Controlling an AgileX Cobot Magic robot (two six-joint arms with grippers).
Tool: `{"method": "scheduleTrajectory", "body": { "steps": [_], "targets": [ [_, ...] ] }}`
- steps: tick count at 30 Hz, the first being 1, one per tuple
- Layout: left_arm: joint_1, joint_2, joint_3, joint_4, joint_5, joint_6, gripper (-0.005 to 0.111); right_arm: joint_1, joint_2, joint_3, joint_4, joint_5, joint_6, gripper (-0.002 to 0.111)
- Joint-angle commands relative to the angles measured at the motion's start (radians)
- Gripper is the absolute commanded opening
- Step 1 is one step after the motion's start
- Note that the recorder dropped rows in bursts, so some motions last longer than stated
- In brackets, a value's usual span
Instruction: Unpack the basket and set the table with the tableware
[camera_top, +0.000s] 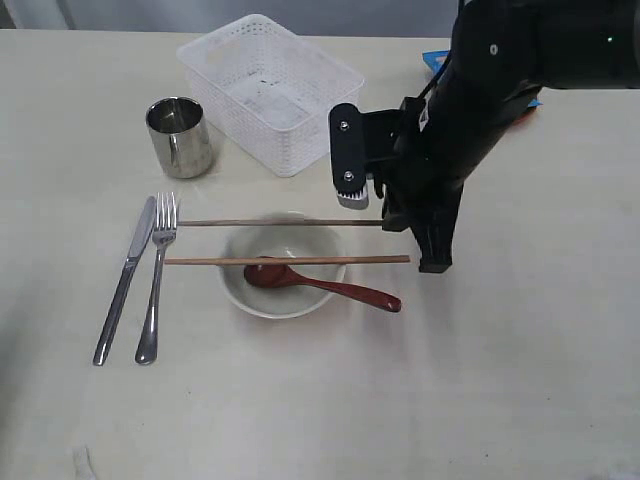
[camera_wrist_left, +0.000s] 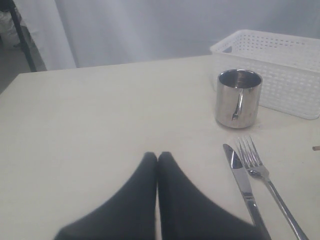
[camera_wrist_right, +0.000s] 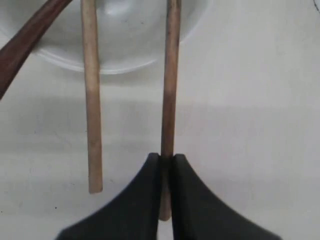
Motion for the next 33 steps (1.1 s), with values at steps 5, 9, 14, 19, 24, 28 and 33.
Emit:
{"method": "scheduleTrajectory", "body": {
  "steps": [5,9,14,19,24,28,33],
  "targets": [
    [-0.005,-0.002,0.002,0.002,-0.001,-0.002,0.000,0.002,-0.007,0.001,0.038,0.016,-0.031,0.000],
    [-0.005,-0.002,0.002,0.002,-0.001,-0.002,0.000,0.002,-0.007,0.001,0.083,0.018,-0.044,0.000],
    [-0.005,-0.002,0.002,0.002,-0.001,-0.002,0.000,0.002,-0.007,0.001,0.097,0.026,-0.052,0.000],
    [-0.005,-0.002,0.002,0.002,-0.001,-0.002,0.000,0.002,-0.007,0.001,0.097,0.059,-0.052,0.000],
    [-0.005,-0.002,0.002,0.002,-0.001,-0.002,0.000,0.008,-0.007,0.001,0.100,0.075,-0.052,0.000],
    [-0.005,-0.002,0.002,0.002,-0.001,-0.002,0.000,0.028,-0.007,0.001,0.100,0.075,-0.052,0.000],
    [-0.005,-0.002,0.002,0.002,-0.001,-0.002,0.000,0.029,-0.007,0.001,0.100,0.073,-0.043,0.000]
  ]
}}
